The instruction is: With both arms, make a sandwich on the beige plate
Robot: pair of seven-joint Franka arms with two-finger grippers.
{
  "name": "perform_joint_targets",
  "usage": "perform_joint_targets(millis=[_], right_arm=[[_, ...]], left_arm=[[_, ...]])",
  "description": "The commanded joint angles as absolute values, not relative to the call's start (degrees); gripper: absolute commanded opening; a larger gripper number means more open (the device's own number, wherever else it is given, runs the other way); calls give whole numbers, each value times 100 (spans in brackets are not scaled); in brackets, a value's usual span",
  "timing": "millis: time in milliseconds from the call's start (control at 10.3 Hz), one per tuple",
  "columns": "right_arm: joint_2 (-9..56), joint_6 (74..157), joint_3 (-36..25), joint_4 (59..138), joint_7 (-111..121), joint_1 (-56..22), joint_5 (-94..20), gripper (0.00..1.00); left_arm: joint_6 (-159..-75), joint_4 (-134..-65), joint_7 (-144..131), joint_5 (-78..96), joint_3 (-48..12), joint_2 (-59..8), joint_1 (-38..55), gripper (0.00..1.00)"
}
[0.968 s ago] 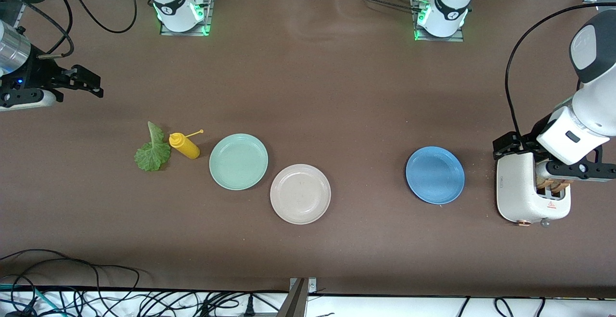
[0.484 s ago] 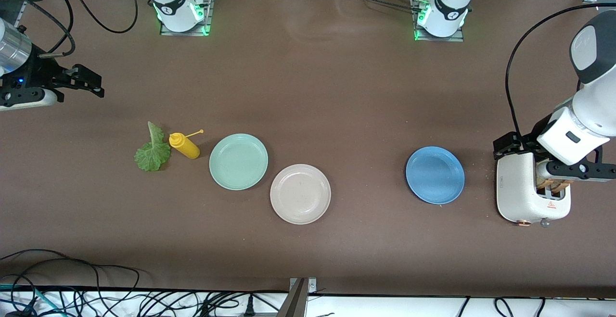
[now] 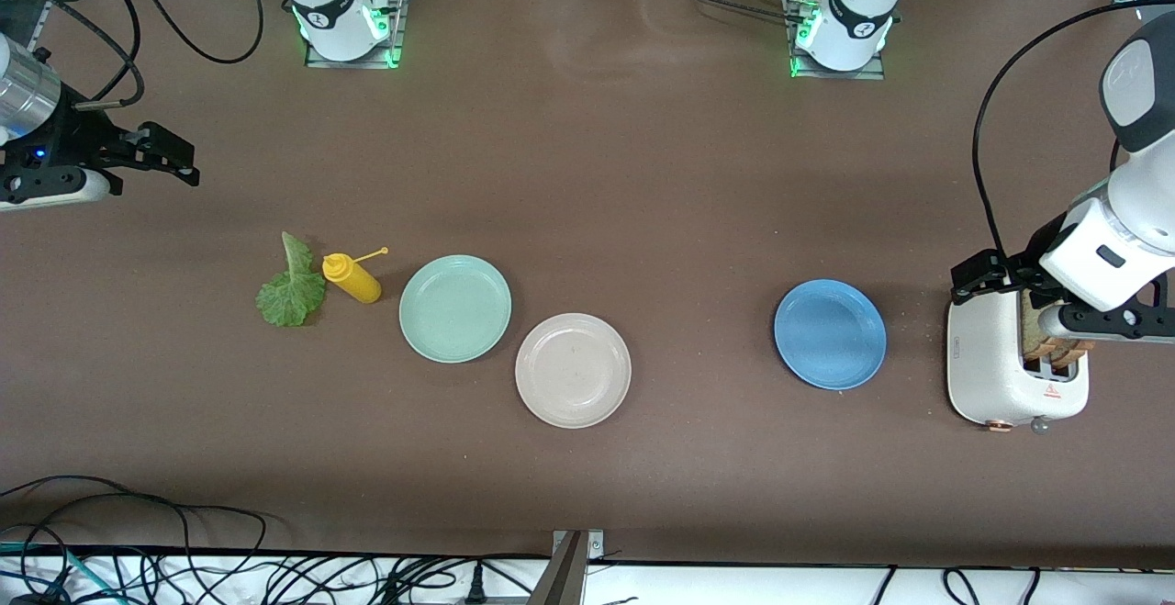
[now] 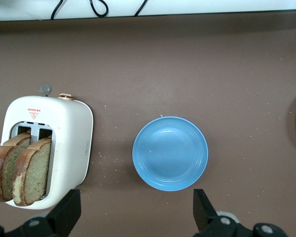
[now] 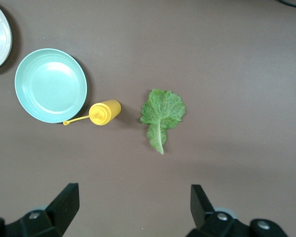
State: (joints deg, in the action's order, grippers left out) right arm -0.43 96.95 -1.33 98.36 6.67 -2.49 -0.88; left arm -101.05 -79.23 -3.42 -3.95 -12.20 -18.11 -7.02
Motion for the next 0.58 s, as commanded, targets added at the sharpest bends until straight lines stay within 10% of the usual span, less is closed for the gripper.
perform_joint_targets(millis=[0,484], right_arm=[[0,9562,-132,9694,598,-272,-105,100],[-9,9554,-132,9694,598,-272,-106,100]], left_arm=[[-10072,-7919,-351,-396,-1257,-1705,-729,100],[-10055,-7919,-343,-378,-1248,-1670,-729,100]])
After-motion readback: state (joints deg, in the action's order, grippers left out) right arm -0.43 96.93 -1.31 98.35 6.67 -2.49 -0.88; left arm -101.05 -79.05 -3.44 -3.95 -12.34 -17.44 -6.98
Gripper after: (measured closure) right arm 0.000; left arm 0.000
